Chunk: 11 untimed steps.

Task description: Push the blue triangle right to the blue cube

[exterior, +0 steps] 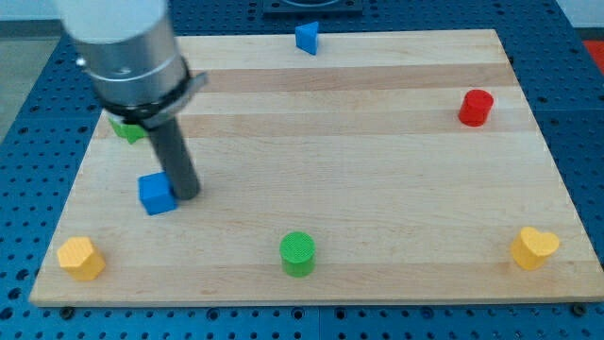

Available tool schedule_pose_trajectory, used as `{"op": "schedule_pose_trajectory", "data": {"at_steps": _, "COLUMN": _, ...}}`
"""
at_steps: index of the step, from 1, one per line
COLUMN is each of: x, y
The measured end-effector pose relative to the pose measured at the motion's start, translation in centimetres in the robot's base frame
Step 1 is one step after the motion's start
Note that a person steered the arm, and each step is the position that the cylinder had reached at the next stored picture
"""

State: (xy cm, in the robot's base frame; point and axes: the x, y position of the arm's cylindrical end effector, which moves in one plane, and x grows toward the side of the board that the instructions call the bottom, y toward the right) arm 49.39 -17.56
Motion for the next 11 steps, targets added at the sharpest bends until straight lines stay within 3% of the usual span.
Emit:
{"op": "schedule_pose_trajectory", "data": {"at_steps": 1, "x": 0.3, "y": -2.9}}
{"op": "schedule_pose_trajectory", "data": {"at_steps": 2, "x": 0.0, "y": -1.5}}
{"op": "schedule_pose_trajectory", "data": {"at_steps": 3, "x": -3.1, "y": 6.2}}
{"op": "schedule_pose_trajectory", "data": {"at_steps": 6, "x": -21.4, "y": 24.6}}
{"op": "schedule_pose_trajectory", "data": {"at_steps": 7, "x": -27.1, "y": 24.6}}
{"op": "schedule_pose_trajectory", "data": {"at_steps": 8, "x": -30.2, "y": 23.7}}
{"op": "schedule_pose_trajectory", "data": {"at_steps": 11, "x": -30.2, "y": 14.7}}
